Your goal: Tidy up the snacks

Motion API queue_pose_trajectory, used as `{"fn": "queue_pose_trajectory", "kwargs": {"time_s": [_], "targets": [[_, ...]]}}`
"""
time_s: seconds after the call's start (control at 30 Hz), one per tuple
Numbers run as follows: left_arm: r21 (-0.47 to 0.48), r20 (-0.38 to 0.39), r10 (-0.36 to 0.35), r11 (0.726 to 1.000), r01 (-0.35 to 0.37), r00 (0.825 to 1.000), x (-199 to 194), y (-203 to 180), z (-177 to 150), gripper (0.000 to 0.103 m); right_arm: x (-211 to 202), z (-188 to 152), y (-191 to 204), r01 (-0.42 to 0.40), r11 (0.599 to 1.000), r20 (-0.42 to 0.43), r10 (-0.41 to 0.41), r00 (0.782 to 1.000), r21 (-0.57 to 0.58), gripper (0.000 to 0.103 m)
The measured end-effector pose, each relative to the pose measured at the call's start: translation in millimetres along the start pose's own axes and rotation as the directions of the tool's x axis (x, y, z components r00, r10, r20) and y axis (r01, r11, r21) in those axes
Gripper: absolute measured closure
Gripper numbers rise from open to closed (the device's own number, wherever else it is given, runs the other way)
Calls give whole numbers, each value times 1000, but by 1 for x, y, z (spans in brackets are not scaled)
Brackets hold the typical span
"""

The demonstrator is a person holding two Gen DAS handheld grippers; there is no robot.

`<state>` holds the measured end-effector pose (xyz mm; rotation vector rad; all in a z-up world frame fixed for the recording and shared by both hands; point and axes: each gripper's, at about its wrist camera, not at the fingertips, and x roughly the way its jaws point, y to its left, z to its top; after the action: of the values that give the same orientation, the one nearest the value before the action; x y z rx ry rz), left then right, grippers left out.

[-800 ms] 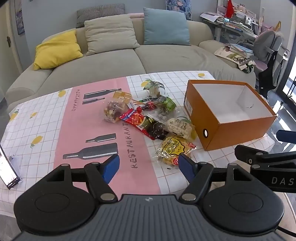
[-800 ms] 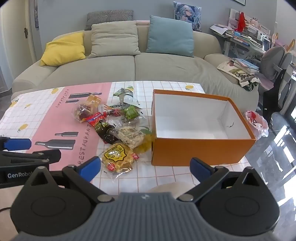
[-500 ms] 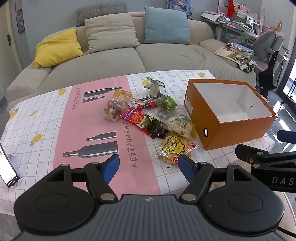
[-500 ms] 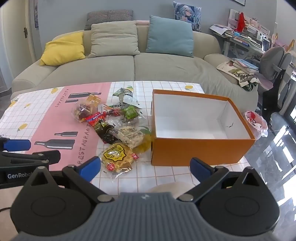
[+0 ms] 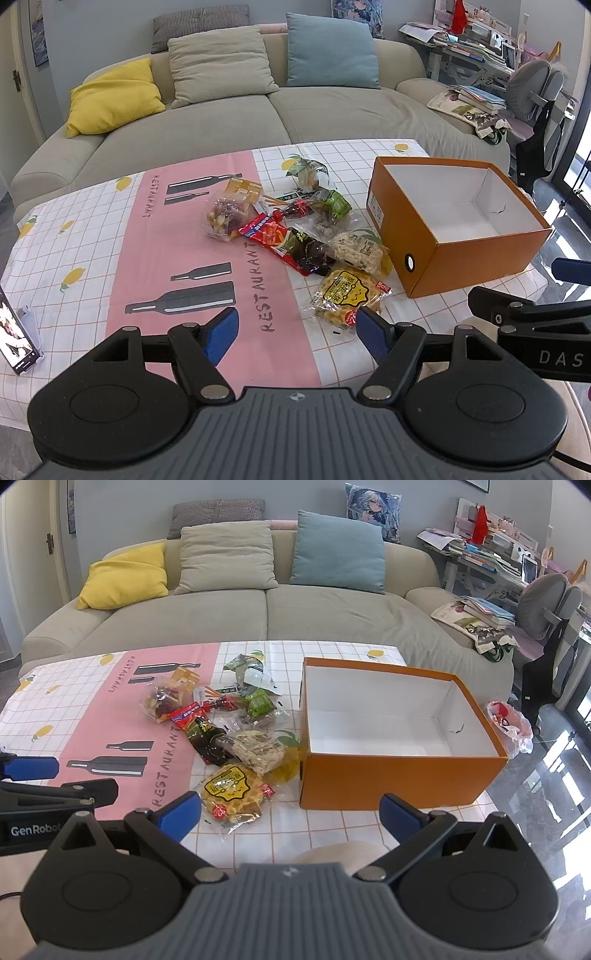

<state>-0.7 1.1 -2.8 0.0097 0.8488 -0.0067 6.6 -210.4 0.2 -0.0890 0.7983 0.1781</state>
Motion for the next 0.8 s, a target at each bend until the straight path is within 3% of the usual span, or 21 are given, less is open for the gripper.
{"fn": "queue_pose_trajectory", "kwargs": {"time_s": [0.8], "targets": [[-3,-2,2,1000,-2,1000,-1,0,0,18,1,1,1,7,1000,-5,-7,1000,-6,3]]}}
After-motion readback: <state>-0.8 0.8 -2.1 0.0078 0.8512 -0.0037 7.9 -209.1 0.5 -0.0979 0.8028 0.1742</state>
